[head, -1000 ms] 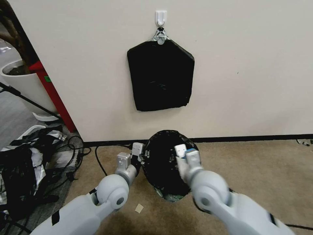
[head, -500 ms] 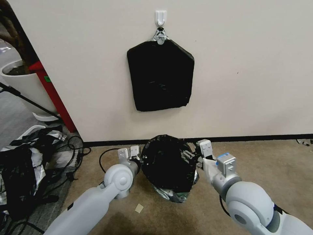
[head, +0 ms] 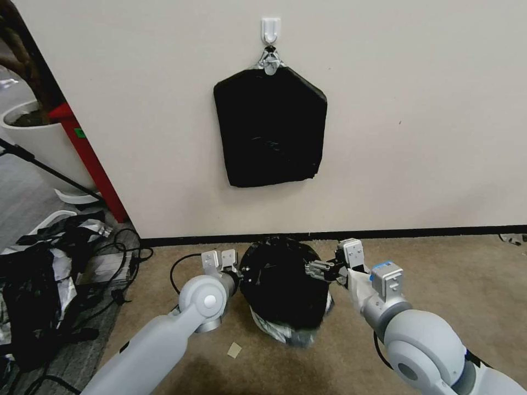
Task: Place a trash bag onto the trash bin.
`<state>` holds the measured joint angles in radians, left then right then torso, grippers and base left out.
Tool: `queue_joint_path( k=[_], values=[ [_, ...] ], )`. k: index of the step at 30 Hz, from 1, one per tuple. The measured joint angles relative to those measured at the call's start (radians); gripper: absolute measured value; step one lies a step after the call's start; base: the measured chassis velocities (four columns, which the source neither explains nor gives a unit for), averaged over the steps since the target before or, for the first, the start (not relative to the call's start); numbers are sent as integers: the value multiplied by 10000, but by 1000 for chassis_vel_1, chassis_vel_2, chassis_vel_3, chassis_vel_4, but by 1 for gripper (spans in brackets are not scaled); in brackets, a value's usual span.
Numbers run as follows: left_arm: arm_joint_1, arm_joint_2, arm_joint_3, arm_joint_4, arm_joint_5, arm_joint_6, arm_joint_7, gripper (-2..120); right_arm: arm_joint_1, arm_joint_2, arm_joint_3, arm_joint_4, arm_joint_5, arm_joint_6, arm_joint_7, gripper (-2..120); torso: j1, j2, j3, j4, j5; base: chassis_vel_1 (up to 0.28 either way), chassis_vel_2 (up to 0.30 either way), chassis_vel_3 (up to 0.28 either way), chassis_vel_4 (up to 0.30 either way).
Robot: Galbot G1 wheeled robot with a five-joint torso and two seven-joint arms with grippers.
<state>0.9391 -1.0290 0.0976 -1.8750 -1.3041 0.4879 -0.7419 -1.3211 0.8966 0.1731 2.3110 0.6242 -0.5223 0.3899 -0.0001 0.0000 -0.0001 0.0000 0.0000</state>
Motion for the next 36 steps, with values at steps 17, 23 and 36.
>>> queue_joint_path(
  k=[17, 23, 36],
  values=[
    [5689, -222, -4155, -1441, 9173, -5850, 4267, 95, -3100, 3497, 3354, -2039, -3090, 5133, -3000, 100, 0, 0, 0, 2, -2, 0, 0, 0, 0],
    [7655, -1475, -5234, -1242, 11141, -8397, 4610, 100, -4069, 4054, 4125, -2332, -4267, 7726, -3797, 100, 0, 2, -1, 2, -4, 0, 0, 0, 0],
    [8091, -1856, -5403, -1161, 11801, -8984, 4562, 100, -4436, 4313, 4262, -2271, -4760, 8772, -3952, 100, 0, 1, 0, 0, 0, 0, 0, 0, 0]
  ],
)
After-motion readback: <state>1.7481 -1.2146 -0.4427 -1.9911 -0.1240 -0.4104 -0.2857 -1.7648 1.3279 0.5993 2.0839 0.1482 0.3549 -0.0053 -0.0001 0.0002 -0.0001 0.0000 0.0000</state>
